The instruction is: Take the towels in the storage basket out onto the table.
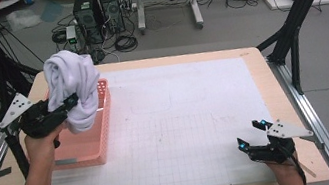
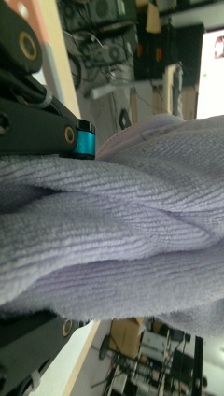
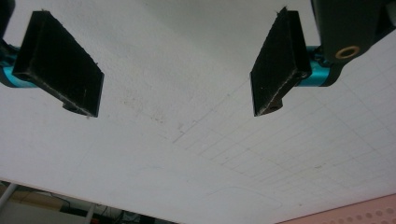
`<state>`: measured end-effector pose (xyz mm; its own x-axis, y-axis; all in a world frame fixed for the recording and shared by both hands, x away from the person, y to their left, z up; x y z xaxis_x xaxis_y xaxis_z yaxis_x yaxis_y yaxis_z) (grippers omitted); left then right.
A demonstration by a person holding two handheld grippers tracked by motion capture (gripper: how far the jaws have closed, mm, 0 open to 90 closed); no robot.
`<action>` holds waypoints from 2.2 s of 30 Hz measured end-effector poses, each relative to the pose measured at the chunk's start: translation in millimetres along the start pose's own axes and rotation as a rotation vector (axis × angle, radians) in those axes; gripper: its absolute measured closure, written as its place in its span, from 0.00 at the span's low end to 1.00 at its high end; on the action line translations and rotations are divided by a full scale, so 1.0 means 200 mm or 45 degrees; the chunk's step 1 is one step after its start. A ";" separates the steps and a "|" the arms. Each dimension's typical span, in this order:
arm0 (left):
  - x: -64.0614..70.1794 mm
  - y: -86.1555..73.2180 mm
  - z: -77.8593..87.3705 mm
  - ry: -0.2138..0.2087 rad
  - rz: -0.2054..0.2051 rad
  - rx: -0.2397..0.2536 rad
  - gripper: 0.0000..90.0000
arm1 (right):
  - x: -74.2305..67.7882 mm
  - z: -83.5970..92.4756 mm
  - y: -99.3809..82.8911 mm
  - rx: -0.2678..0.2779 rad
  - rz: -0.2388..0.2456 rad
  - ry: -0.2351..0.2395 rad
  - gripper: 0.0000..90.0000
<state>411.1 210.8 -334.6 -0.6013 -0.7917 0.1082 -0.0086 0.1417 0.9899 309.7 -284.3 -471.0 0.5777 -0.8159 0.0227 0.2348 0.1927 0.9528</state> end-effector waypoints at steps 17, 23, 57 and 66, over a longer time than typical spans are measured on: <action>0.48 0.04 -0.23 -0.279 -0.047 0.013 0.64 | -0.01 -0.01 0.01 0.005 0.007 0.009 0.18; 0.67 -0.06 -0.35 -0.331 -0.017 -0.014 0.63 | 0.00 0.00 0.00 0.002 0.003 0.009 0.18; 0.88 -0.87 -0.66 -0.143 0.034 -0.503 0.46 | 0.00 -0.02 -0.02 -0.022 0.000 0.018 0.18; 0.85 -0.79 -0.60 -0.115 -0.002 -0.458 0.29 | 0.00 -0.02 -0.03 -0.026 0.005 0.020 0.18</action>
<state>407.0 -17.2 -461.8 -0.6698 -0.7337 0.1140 0.2623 -0.0902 0.9608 312.3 -282.8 -477.2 0.5908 -0.8065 0.0212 0.2483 0.2067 0.9464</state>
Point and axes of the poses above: each handheld gripper's, and its own axes: z roughly backward along the jaws, y roughly out of its top, x roughly to its right, the point moved 10 cm from there along -z, roughly forward along the jaws, and after that the axes turned 7 degrees about x, right-handed, at the moved point
